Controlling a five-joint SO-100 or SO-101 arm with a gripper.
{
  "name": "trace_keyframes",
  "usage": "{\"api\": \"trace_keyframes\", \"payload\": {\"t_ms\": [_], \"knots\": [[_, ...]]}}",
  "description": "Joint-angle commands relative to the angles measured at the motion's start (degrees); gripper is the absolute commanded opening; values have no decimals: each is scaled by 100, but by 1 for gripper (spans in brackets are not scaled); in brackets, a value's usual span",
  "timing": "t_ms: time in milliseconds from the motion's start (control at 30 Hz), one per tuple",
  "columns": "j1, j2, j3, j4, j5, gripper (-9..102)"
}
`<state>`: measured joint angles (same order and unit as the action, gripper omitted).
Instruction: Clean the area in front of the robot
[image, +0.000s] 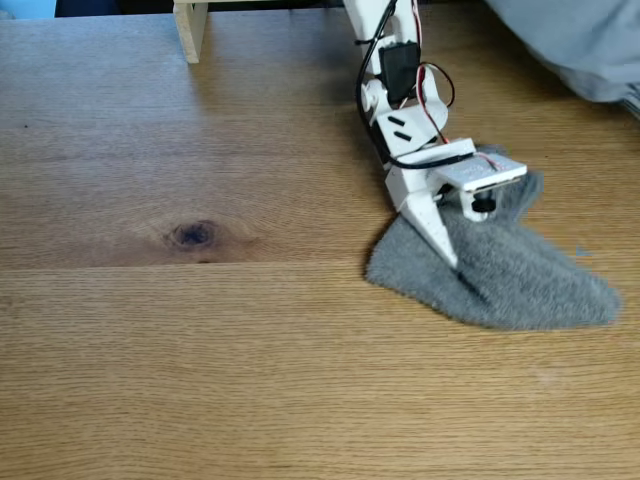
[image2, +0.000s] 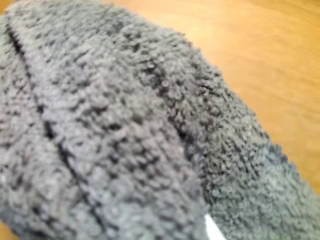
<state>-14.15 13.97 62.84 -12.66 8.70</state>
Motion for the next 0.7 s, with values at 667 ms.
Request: {"api": "trace_keyframes", "payload": {"t_ms": [667], "knots": [[378, 3357, -105, 6196, 334, 0]]}}
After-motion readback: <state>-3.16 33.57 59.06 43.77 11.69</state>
